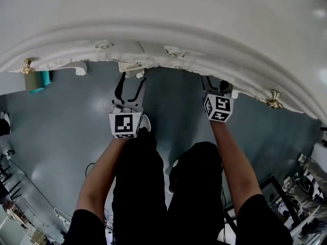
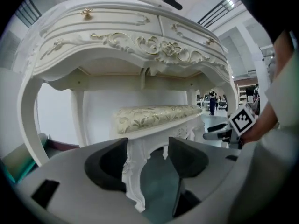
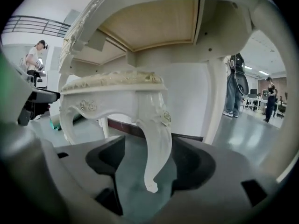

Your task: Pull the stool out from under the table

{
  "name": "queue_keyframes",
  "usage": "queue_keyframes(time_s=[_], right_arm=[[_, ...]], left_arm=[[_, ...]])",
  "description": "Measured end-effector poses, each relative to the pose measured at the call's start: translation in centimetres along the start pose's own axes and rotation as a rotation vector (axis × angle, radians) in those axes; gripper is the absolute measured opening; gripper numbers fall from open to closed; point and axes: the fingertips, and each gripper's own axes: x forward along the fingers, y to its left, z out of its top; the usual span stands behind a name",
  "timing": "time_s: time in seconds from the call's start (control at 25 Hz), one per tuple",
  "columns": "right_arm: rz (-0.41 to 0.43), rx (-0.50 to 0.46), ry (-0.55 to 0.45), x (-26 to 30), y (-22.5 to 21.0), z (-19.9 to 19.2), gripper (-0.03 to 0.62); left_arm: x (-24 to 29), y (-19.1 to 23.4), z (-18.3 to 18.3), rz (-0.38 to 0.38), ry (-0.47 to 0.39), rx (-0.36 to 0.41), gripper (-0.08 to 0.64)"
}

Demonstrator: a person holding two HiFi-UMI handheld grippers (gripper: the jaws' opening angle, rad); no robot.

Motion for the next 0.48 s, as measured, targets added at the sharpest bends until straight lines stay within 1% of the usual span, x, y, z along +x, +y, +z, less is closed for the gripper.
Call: queue_keyframes(time_s=[0.04, 0.12, 0.24, 0.36, 0.48], right_arm=[[-0.005, -0.002, -0.021, 0.8, -0.4, -0.3, 0.316], [-0.013, 0.001, -0.062, 2.0, -1.1, -0.8, 0.316], [-0.015, 0.004, -0.105, 2.8, -1.6, -2.0, 0.316], [-0.009, -0.003, -0.153, 4.0, -1.7, -2.3, 0.316], [0.01, -0.004, -0.166, 4.8, -1.7, -2.6, 0.316]], left_arm=[[0.0, 0.2, 0.2, -0.002, -0.028, -0.013, 0.281], [-0.4, 0.6, 0.2, -0.014, -0.055, -0.029, 0.288], [-1.1, 0.4, -2.2, -0.059, -0.048, -0.044, 0.299], [-0.1, 1.4, -4.3, -0.038, -0.059, -0.066, 0.303], [0.9, 1.6, -6.2, -0.005, -0.069, -0.107, 0.305]])
